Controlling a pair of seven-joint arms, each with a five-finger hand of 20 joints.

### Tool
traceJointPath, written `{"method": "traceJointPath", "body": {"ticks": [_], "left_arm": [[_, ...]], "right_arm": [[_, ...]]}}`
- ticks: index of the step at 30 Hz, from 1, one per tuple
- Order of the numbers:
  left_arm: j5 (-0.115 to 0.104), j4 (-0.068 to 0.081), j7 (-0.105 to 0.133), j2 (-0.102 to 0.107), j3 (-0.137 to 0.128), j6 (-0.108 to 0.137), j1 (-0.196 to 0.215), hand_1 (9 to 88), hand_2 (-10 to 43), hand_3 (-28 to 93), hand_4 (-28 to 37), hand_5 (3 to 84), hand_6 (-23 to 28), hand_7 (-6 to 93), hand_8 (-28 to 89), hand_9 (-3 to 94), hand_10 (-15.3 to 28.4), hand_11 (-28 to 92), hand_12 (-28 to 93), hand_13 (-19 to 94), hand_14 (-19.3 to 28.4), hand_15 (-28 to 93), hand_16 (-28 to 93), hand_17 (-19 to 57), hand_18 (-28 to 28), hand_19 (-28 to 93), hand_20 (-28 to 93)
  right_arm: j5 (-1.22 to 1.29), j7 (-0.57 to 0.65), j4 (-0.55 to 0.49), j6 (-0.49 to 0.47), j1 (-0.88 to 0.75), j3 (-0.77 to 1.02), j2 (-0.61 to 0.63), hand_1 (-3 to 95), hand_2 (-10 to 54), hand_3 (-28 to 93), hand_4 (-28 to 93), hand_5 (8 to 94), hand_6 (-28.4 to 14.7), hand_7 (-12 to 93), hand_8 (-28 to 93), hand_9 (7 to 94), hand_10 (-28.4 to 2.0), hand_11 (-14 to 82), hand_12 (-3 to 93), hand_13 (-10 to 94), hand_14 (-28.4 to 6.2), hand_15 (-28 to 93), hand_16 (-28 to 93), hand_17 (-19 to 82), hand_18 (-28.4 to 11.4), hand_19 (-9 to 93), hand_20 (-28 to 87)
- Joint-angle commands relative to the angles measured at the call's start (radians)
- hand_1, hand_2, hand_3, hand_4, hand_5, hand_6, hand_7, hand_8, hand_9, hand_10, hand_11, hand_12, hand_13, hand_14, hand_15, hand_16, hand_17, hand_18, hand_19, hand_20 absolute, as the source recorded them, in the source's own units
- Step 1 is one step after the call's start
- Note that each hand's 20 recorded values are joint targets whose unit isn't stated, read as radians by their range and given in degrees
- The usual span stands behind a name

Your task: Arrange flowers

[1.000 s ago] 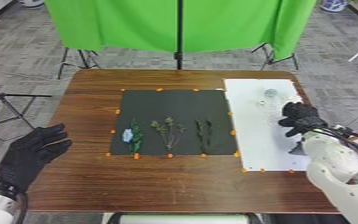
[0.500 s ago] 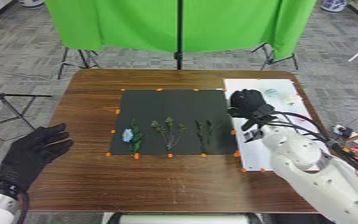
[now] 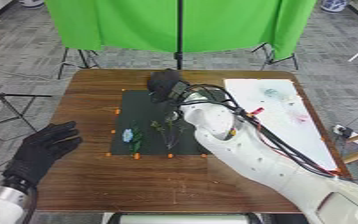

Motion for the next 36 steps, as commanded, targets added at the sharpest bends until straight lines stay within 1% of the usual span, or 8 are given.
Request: {"method": "traceJointPath", "body": {"ticks": [1, 5, 9, 13, 14, 21, 27, 36], "left_arm": [[-0.006, 0.006, 0.018, 0.025, 0.010, 0.013, -0.004, 26.5, 6.1, 73, -28.3, 41.4, 6.9, 24.6, -12, 34.6, 15.7, 34, 14, 27, 18.4, 51, -7, -6.4, 23.8, 63, -4], [0.013, 0.014, -0.001, 0.008, 0.017, -0.011, -0.040, 26.5, 6.1, 73, -28.3, 41.3, 6.9, 24.6, -12, 34.5, 15.7, 34, 14, 27, 18.5, 51, -7, -6.3, 23.8, 63, -4], [0.017, 0.022, -0.009, 0.012, 0.031, -0.027, -0.067, 26.5, 6.1, 73, -28.3, 41.4, 6.9, 24.5, -12, 34.5, 15.7, 34, 14, 27, 18.4, 51, -7, -6.4, 23.8, 63, -4], [0.017, 0.029, -0.015, 0.020, 0.046, -0.031, -0.088, 26.6, 6.1, 73, -28.3, 41.3, 6.9, 24.6, -12, 34.6, 15.7, 34, 14, 27, 18.4, 51, -7, -6.4, 23.8, 63, -4], [0.002, 0.032, -0.003, 0.046, 0.058, -0.018, -0.088, 26.5, 6.1, 73, -28.3, 41.3, 6.9, 24.6, -12, 34.6, 15.7, 34, 14, 27, 18.4, 51, -7, -6.4, 23.8, 63, -4], [0.019, 0.039, -0.026, 0.026, 0.065, -0.042, -0.123, 26.6, 6.1, 73, -28.3, 41.4, 7.0, 24.5, -12, 34.6, 15.7, 34, 14, 27, 18.4, 51, -7, -6.4, 23.8, 63, -4], [0.018, 0.050, -0.045, 0.035, 0.078, -0.054, -0.154, 26.6, 6.1, 73, -28.3, 41.3, 6.9, 24.6, -12, 34.6, 15.7, 34, 14, 27, 18.4, 51, -7, -6.3, 23.8, 63, -3], [0.012, 0.057, -0.048, 0.051, 0.090, -0.056, -0.169, 26.5, 6.1, 73, -28.3, 41.3, 6.9, 24.6, -12, 34.5, 15.6, 34, 14, 27, 18.4, 51, -7, -6.4, 23.8, 63, -4]], "right_arm": [[-0.079, -0.004, 0.126, -0.027, 0.031, -0.011, -0.165, 50.3, -7.2, 82, -28, 71.9, 0.6, 41, -12, 85.1, -5.1, 27.7, 44.4, 80, -3.1, 54, 29, 37, -16.0, 82, 38], [-0.136, 0.002, 0.193, -0.012, 0.033, -0.004, -0.208, 50.3, -7.1, 82, -28, 71.7, 0.7, 42, -12, 85.0, -5.0, 27.6, 44.4, 80, -3.1, 54, 29, 37, -15.9, 82, 38], [-0.138, 0.041, 0.235, 0.016, 0.044, -0.025, -0.225, 50.3, -7.1, 82, -28, 71.3, 0.8, 42, -12, 85.0, -5.0, 27.6, 44.4, 80, -3.1, 54, 29, 37, -15.9, 82, 38], [-0.161, 0.068, 0.259, 0.034, 0.029, -0.014, -0.245, 50.2, -7.0, 81, -28, 70.8, 0.9, 42, -12, 84.6, -4.9, 27.5, 44.7, 80, -3.0, 54, 29, 37, -15.9, 82, 38], [-0.175, 0.072, 0.267, 0.038, 0.021, -0.007, -0.251, 50.2, -7.0, 81, -28, 70.6, 1.0, 43, -12, 84.4, -4.9, 27.4, 44.8, 80, -3.0, 54, 29, 37, -15.9, 82, 38], [-0.223, 0.094, 0.274, 0.004, -0.001, 0.000, -0.255, 49.7, -6.1, 81, -28, 68.5, 1.0, 44, -13, 83.3, -4.8, 26.1, 46.1, 78, -2.9, 55, 31, 36, -16.0, 82, 38], [-0.237, 0.113, 0.270, -0.039, -0.021, 0.018, -0.263, 47.8, -6.0, 80, -28, 67.2, 0.9, 46, -13, 82.0, -4.6, 26.8, 45.9, 77, -3.0, 56, 30, 35, -15.9, 82, 39], [-0.253, 0.144, 0.259, -0.080, -0.035, 0.029, -0.278, 43.7, -5.8, 77, -28, 61.6, 0.3, 48, -15, 76.0, -5.6, 32.1, 43.0, 73, -3.4, 60, 28, 33, -15.9, 81, 39]]}}
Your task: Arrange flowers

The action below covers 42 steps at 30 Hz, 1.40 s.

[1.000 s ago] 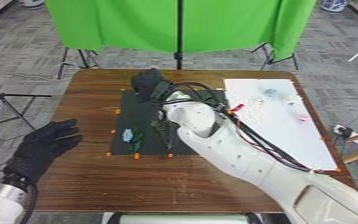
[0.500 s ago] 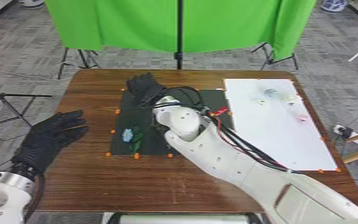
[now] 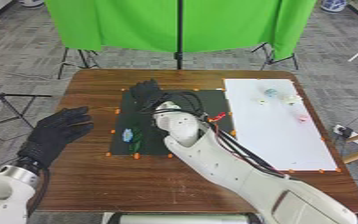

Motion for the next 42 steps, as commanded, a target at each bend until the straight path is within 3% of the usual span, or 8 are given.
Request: {"method": "traceJointPath", "body": {"ticks": [1, 16, 17, 25, 31, 35, 39, 42], "left_arm": [[-0.001, 0.010, -0.011, 0.014, 0.013, -0.009, -0.004, 26.5, 6.1, 73, -28.3, 41.3, 6.9, 24.6, -12, 34.5, 15.6, 34, 14, 27, 18.4, 51, -7, -6.3, 23.8, 63, -4], [0.003, 0.017, -0.026, 0.010, 0.018, -0.019, -0.023, 26.5, 6.1, 73, -28.3, 41.4, 7.0, 24.6, -12, 34.5, 15.7, 34, 14, 27, 18.4, 51, -7, -6.4, 23.8, 63, -3], [-0.010, 0.016, -0.011, 0.031, 0.023, -0.005, -0.012, 26.5, 6.1, 73, -28.3, 41.4, 7.0, 24.6, -12, 34.5, 15.7, 34, 14, 27, 18.4, 51, -7, -6.4, 23.8, 63, -3], [0.003, 0.011, -0.015, 0.004, 0.008, -0.009, -0.004, 26.6, 6.2, 73, -28.3, 41.3, 6.9, 24.7, -12, 34.5, 15.6, 34, 14, 27, 18.4, 51, -7, -6.3, 23.7, 63, -3], [0.007, -0.003, 0.006, -0.035, -0.018, -0.003, 0.044, 26.6, 6.2, 73, -28.3, 41.3, 6.9, 24.6, -12, 34.6, 15.7, 34, 14, 27, 18.5, 51, -7, -6.4, 23.8, 63, -3], [-0.002, -0.014, 0.021, -0.052, -0.029, 0.005, 0.086, 26.6, 6.1, 73, -28.3, 41.3, 7.0, 24.6, -12, 34.6, 15.7, 34, 14, 27, 18.4, 51, -7, -6.4, 23.7, 63, -3], [0.002, -0.018, 0.001, -0.077, -0.042, -0.002, 0.096, 26.6, 6.2, 73, -28.3, 41.3, 7.0, 24.5, -12, 34.6, 15.7, 34, 14, 27, 18.4, 51, -7, -6.3, 23.7, 63, -3], [0.003, -0.023, 0.005, -0.086, -0.054, 0.008, 0.110, 26.6, 6.2, 73, -28.3, 41.3, 7.0, 24.6, -12, 34.6, 15.7, 34, 14, 27, 18.4, 51, -7, -6.3, 23.7, 63, -3]], "right_arm": [[-0.028, 0.034, -0.013, -0.030, -0.011, 0.007, -0.022, 43.0, -5.7, 77, -28, 60.6, 0.1, 49, -15, 75.0, -5.7, 32.9, 42.4, 72, -3.5, 60, 28, 33, -15.8, 81, 39], [0.022, 0.044, -0.034, -0.012, 0.003, -0.020, -0.017, 35.0, -5.3, 81, -28, 55.7, 0.3, 39, -24, 63.9, -8.2, 43.9, 29.0, 67, -4.1, 65, 25, 31, -16.0, 81, 40], [0.019, 0.049, -0.038, -0.017, 0.003, -0.023, -0.016, 34.8, -5.1, 81, -28, 55.5, 0.3, 40, -24, 63.7, -8.2, 44.1, 28.8, 67, -4.2, 65, 25, 31, -16.0, 81, 40], [0.042, 0.051, -0.066, -0.024, 0.011, -0.028, -0.004, 33.5, -5.0, 83, -28, 55.1, 0.1, 40, -24, 62.8, -8.8, 45.9, 26.3, 67, -4.3, 65, 25, 30, -16.3, 81, 40], [0.204, 0.066, -0.217, -0.019, 0.040, -0.033, 0.064, 27.0, -3.5, 84, -28, 54.1, -1.0, 38, -24, 61.6, -9.7, 46.3, 25.2, 66, -5.0, 66, 25, 30, -16.8, 81, 41], [0.251, 0.032, -0.334, -0.049, 0.024, 0.033, 0.173, 24.7, -2.1, 85, -28, 53.3, -1.7, 36, -23, 60.6, -10.2, 46.1, 24.9, 64, -5.7, 66, 25, 29, -17.1, 81, 41], [0.318, 0.040, -0.463, -0.088, -0.055, 0.141, 0.345, 23.8, -2.0, 87, -28, 49.2, -2.1, 34, -21, 60.9, -10.3, 46.7, 24.7, 56, -7.0, 64, 22, 25, -16.8, 75, 39], [0.369, 0.036, -0.521, -0.068, -0.123, 0.226, 0.478, 22.8, -2.8, 89, -28, 45.9, -2.1, 34, -22, 50.3, -10.7, 45.3, 23.2, 48, -7.5, 61, 19, 22, -16.9, 70, 37]]}}
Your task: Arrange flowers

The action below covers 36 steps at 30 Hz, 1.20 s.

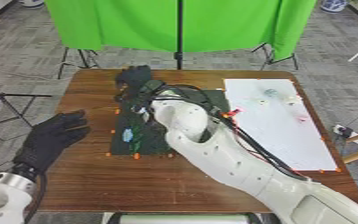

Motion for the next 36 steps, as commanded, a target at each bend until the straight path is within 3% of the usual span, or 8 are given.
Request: {"method": "traceJointPath", "body": {"ticks": [1, 3, 9, 14, 17, 27, 34, 36], "left_arm": [[0.000, -0.010, -0.006, -0.041, -0.025, 0.017, 0.059, 26.6, 6.2, 73, -28.3, 41.3, 6.9, 24.6, -12, 34.6, 15.7, 34, 14, 27, 18.4, 51, -7, -6.4, 23.7, 63, -3], [-0.006, -0.016, 0.004, -0.039, -0.032, 0.022, 0.075, 26.6, 6.2, 73, -28.3, 41.3, 7.0, 24.5, -12, 34.6, 15.7, 34, 14, 27, 18.4, 51, -7, -6.3, 23.8, 63, -3], [-0.001, -0.024, -0.003, -0.051, -0.051, 0.019, 0.086, 26.6, 6.2, 73, -28.3, 41.3, 6.9, 24.6, -12, 34.6, 15.6, 34, 14, 27, 18.4, 51, -7, -6.4, 23.8, 63, -3], [0.001, -0.025, -0.009, -0.052, -0.060, 0.021, 0.083, 26.6, 6.1, 73, -28.3, 41.3, 6.9, 24.6, -12, 34.6, 15.7, 34, 14, 27, 18.4, 51, -7, -6.3, 23.8, 63, -3], [-0.003, -0.025, -0.002, -0.043, -0.061, 0.027, 0.085, 26.6, 6.1, 73, -28.3, 41.3, 6.9, 24.7, -12, 34.7, 15.7, 34, 14, 27, 18.3, 51, -7, -6.4, 23.8, 63, -3], [0.000, -0.021, -0.011, -0.044, -0.055, 0.020, 0.074, 26.5, 6.1, 73, -28.3, 41.3, 6.9, 24.7, -12, 34.6, 15.6, 34, 14, 27, 18.4, 51, -7, -6.3, 23.8, 63, -3], [0.004, -0.023, -0.016, -0.050, -0.056, 0.016, 0.072, 26.5, 6.1, 73, -28.3, 41.4, 7.0, 24.5, -12, 34.6, 15.7, 34, 14, 27, 18.4, 51, -7, -6.4, 23.8, 63, -3], [-0.005, -0.024, -0.008, -0.037, -0.056, 0.024, 0.080, 26.6, 6.1, 73, -28.3, 41.4, 7.0, 24.5, -12, 34.6, 15.7, 34, 14, 27, 18.4, 51, -7, -6.4, 23.8, 63, -3]], "right_arm": [[0.082, 0.010, -0.153, -0.008, -0.136, 0.224, 0.377, 22.6, -3.0, 89, -28, 45.4, -2.1, 34, -22, 47.4, -10.6, 44.5, 23.0, 47, -7.7, 60, 18, 21, -17.1, 70, 36], [0.100, 0.028, -0.188, -0.019, -0.190, 0.283, 0.459, 22.3, -3.5, 90, -28, 43.6, -2.2, 32, -21, 44.7, -10.7, 42.8, 22.3, 44, -7.6, 58, 17, 20, -17.5, 67, 35], [0.104, 0.074, -0.253, -0.042, -0.397, 0.496, 0.635, 20.7, -6.1, 89, -28, 36.0, -3.5, 26, -18, 35.0, -10.8, 29.2, 19.9, 30, -9.6, 42, 13, 14, -17.8, 56, 27], [0.105, 0.133, -0.308, -0.035, -0.614, 0.682, 0.713, 19.9, -7.0, 88, -28, 32.7, -4.1, 22, -15, 31.5, -10.9, 21.9, 21.2, 24, -10.5, 32, 16, 11, -18.1, 53, 23], [0.074, 0.165, -0.313, -0.041, -0.698, 0.753, 0.728, 19.9, -7.4, 88, -28, 31.4, -4.5, 21, -15, 30.0, -11.8, 20.3, 21.3, 23, -10.4, 30, 17, 10, -18.2, 52, 22], [0.054, 0.234, -0.264, -0.049, -0.811, 0.813, 0.755, 21.9, -8.2, 88, -28, 33.3, -4.1, 23, -15, 32.7, -10.7, 23.2, 21.8, 28, -9.1, 34, 19, 10, -18.3, 52, 22], [0.068, 0.264, -0.193, -0.060, -0.785, 0.778, 0.749, 23.2, -8.3, 89, -28, 34.5, -3.8, 27, -17, 33.9, -9.9, 29.8, 22.1, 33, -8.0, 41, 17, 11, -18.3, 53, 21], [0.077, 0.264, -0.169, -0.023, -0.771, 0.757, 0.748, 24.0, -8.4, 89, -28, 34.6, -3.2, 29, -19, 34.1, -10.1, 32.7, 21.9, 36, -7.4, 45, 16, 12, -18.4, 54, 21]]}}
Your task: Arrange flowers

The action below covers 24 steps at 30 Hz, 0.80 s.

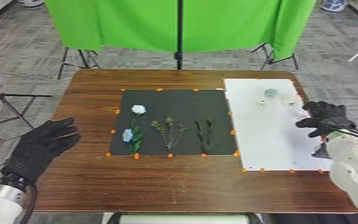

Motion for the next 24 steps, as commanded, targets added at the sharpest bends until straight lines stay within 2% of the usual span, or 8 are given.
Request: {"method": "traceJointPath", "body": {"ticks": [1, 2, 4, 5, 7, 10, 14, 24], "left_arm": [[-0.003, -0.001, -0.006, 0.004, 0.002, 0.011, 0.014, 26.6, 6.1, 73, -28.3, 41.4, 7.0, 24.5, -12, 34.5, 15.7, 34, 14, 27, 18.3, 51, -7, -6.4, 23.8, 63, -3], [-0.002, -0.001, -0.006, 0.003, 0.002, 0.011, 0.014, 26.6, 6.1, 73, -28.3, 41.4, 7.0, 24.5, -12, 34.5, 15.6, 34, 14, 27, 18.4, 51, -7, -6.4, 23.8, 63, -3], [-0.002, -0.002, -0.009, -0.001, 0.000, 0.010, 0.016, 26.5, 6.1, 73, -28.3, 41.4, 7.0, 24.5, -12, 34.6, 15.6, 34, 14, 27, 18.4, 51, -7, -6.3, 23.8, 63, -3], [-0.001, -0.003, -0.009, -0.003, -0.001, 0.010, 0.018, 26.6, 6.1, 73, -28.3, 41.3, 7.0, 24.5, -12, 34.6, 15.6, 34, 14, 27, 18.4, 51, -7, -6.3, 23.8, 63, -3], [0.002, -0.004, -0.011, -0.009, -0.004, 0.004, 0.018, 26.6, 6.0, 73, -28.3, 41.4, 7.0, 24.5, -12, 34.6, 15.6, 34, 14, 27, 18.4, 51, -7, -6.3, 23.8, 63, -3], [0.002, -0.005, -0.011, -0.010, -0.005, 0.006, 0.020, 26.5, 6.0, 73, -28.3, 41.4, 6.9, 24.5, -12, 34.6, 15.7, 34, 14, 27, 18.4, 51, -7, -6.3, 23.8, 63, -3], [0.003, -0.005, -0.014, -0.012, -0.005, 0.006, 0.018, 26.5, 6.0, 73, -28.3, 41.4, 6.9, 24.6, -12, 34.7, 15.6, 34, 14, 27, 18.4, 51, -7, -6.4, 23.8, 63, -3], [0.000, -0.004, -0.014, -0.006, -0.002, 0.013, 0.016, 26.5, 6.1, 73, -28.3, 41.3, 6.9, 24.6, -12, 34.6, 15.6, 34, 14, 27, 18.4, 51, -7, -6.3, 23.8, 63, -3]], "right_arm": [[-0.006, 0.024, 0.085, 0.073, 0.031, -0.060, 0.003, 24.8, -8.3, 89, -28, 35.3, -2.8, 30, -19, 34.2, -10.1, 33.2, 21.6, 39, -7.0, 47, 16, 13, -18.5, 56, 22], [-0.025, 0.015, 0.098, 0.114, 0.034, -0.073, 0.004, 27.3, -8.2, 90, -28, 37.4, -1.9, 33, -22, 34.2, -10.1, 32.8, 21.5, 44, -6.1, 52, 16, 15, -17.8, 58, 22], [-0.015, -0.012, 0.106, 0.164, 0.033, -0.082, 0.005, 32.2, -7.5, 89, -28, 43.5, -0.4, 37, -24, 47.8, -9.7, 45.4, 21.1, 55, -4.1, 55, 16, 20, -15.9, 62, 24], [-0.015, -0.018, 0.110, 0.198, 0.037, -0.095, 0.006, 34.2, -7.3, 88, -28, 46.4, 0.1, 37, -24, 52.9, -9.0, 46.0, 22.3, 59, -3.4, 56, 18, 21, -15.4, 63, 25], [-0.035, -0.045, 0.112, 0.242, 0.034, -0.105, 0.003, 40.3, -6.5, 82, -28, 53.8, 0.6, 42, -18, 67.2, -6.4, 33.7, 35.6, 68, -2.5, 53, 25, 25, -14.8, 66, 29], [-0.032, -0.073, 0.107, 0.273, 0.041, -0.128, -0.002, 45.8, -4.4, 77, -28, 66.3, 1.9, 47, -14, 82.3, -5.1, 34.0, 36.8, 80, -2.2, 54, 25, 31, -14.2, 71, 33], [-0.031, -0.122, 0.088, 0.260, 0.055, -0.145, -0.021, 47.4, -5.2, 79, -28, 72.4, 1.6, 44, -12, 86.5, -4.7, 34.5, 34.0, 84, -1.7, 53, 26, 33, -14.3, 74, 34], [-0.070, -0.261, -0.022, 0.388, 0.254, -0.335, -0.091, 47.3, -6.9, 82, -28, 73.8, 0.7, 43, -13, 87.7, -4.5, 32.5, 36.2, 85, -2.0, 53, 28, 34, -14.3, 74, 35]]}}
